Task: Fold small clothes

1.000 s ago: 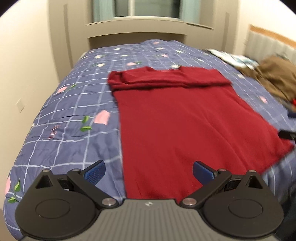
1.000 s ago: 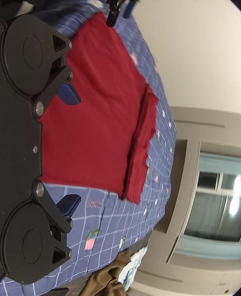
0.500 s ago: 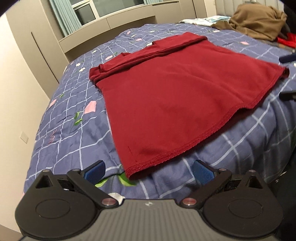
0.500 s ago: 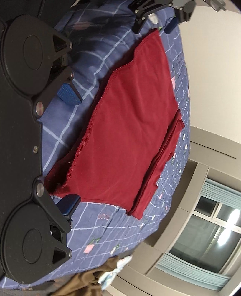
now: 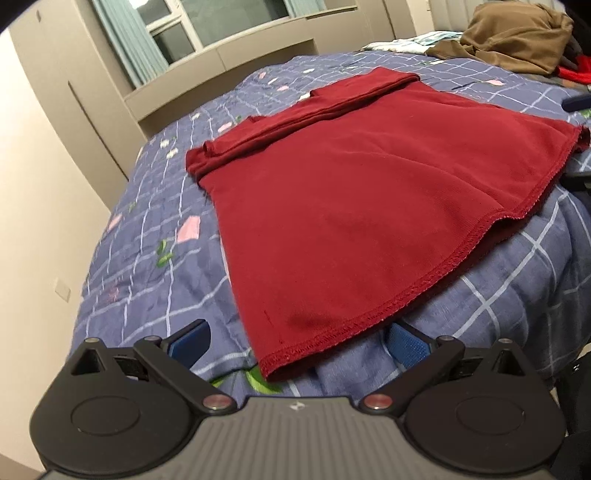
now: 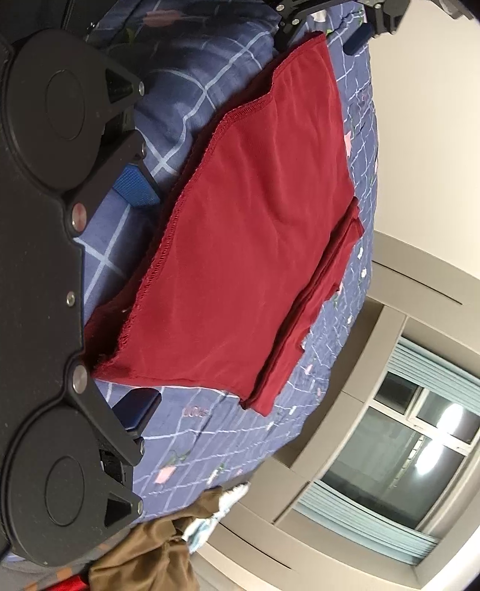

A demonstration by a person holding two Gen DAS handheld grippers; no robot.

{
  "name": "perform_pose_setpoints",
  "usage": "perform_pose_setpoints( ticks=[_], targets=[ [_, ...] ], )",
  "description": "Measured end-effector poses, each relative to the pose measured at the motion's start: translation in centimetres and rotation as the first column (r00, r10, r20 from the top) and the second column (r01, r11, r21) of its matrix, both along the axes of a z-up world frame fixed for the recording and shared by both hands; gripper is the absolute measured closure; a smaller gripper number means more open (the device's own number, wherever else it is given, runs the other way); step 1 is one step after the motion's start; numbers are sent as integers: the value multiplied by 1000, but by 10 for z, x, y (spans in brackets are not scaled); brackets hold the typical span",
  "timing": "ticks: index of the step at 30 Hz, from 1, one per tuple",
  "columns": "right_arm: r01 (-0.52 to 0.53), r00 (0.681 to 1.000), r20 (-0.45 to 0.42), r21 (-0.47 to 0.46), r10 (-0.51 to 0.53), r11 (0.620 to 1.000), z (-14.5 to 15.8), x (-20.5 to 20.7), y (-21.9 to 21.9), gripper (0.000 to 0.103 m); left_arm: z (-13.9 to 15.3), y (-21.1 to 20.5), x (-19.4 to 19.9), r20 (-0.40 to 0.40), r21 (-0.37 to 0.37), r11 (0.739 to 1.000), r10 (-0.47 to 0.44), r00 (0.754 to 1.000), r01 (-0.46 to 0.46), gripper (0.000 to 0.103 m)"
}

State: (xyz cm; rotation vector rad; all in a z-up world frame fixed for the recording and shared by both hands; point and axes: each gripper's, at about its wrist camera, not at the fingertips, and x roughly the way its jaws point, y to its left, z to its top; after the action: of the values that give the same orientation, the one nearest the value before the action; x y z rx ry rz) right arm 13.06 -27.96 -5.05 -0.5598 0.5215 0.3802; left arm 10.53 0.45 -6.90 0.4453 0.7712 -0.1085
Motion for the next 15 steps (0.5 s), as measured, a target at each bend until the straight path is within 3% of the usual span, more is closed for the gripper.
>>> perform_pose_setpoints(
  ticks=[4, 8, 15],
  targets=[
    [-18, 998, 65, -44, 21, 999, -5, -8, 7, 1, -5, -10, -7, 75, 100, 993, -66, 995, 59, 0],
    [-46, 991, 118, -89, 56, 995, -7, -14, 11, 5, -12, -25, -17, 146, 246, 961, -168, 975, 128, 0],
    [-107, 982, 142, -137, 127, 985, -9, -20, 17, 29, -12, -26, -15, 158, 274, 951, -191, 969, 142, 6]
  ],
)
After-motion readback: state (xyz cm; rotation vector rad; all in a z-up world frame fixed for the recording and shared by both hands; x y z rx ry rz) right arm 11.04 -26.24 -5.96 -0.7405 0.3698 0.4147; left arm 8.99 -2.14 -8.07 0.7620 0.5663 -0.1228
